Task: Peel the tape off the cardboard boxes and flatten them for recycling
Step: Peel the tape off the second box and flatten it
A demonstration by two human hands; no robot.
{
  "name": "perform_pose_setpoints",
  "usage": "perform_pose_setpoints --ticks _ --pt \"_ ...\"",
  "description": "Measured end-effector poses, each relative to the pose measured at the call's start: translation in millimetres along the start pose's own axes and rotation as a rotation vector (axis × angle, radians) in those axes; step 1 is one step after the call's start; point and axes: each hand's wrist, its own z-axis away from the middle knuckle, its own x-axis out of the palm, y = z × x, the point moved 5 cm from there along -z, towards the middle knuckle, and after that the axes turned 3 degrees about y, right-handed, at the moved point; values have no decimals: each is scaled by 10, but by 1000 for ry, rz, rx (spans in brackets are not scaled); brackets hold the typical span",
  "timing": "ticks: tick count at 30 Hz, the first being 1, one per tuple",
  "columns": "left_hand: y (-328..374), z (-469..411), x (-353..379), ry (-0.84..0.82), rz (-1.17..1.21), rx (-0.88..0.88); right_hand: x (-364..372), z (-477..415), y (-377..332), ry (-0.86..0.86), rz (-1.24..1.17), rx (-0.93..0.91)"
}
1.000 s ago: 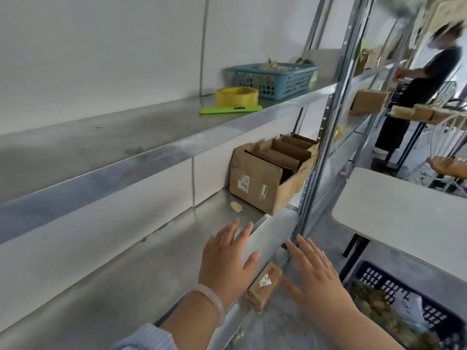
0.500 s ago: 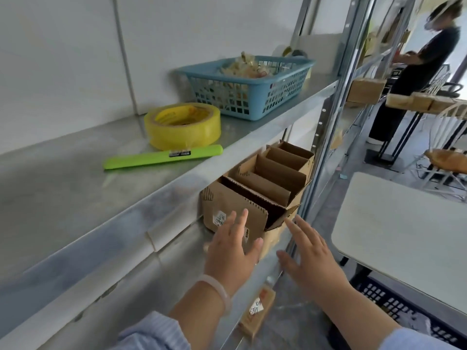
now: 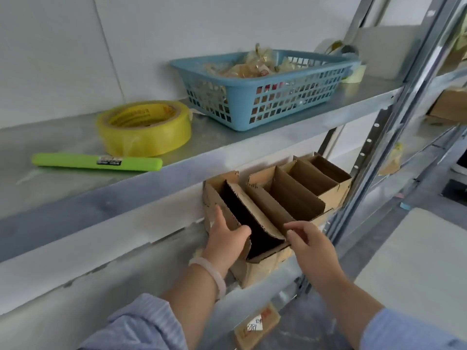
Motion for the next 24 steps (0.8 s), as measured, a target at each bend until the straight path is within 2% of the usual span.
perform_pose_setpoints --ticks 5,8,13,18,20,22,24 --pt "-11 57 -41 217 67 62 154 -52 97 -301 -52 4" --pt "-66 133 -104 299 82 58 176 -63 87 -402 -148 2" --pt "-204 343 -336 400 163 67 198 -22 134 -640 -510 215" --pt "-422 572 -722 368 552 66 279 -32 195 -496 -157 35" --pt "-507 667 -846 339 627 95 396 21 174 -564 -106 42" --pt "-627 737 -962 347 704 106 522 66 165 -648 -167 143" --pt "-750 810 -1045 340 798 87 622 120 203 -690 -324 358"
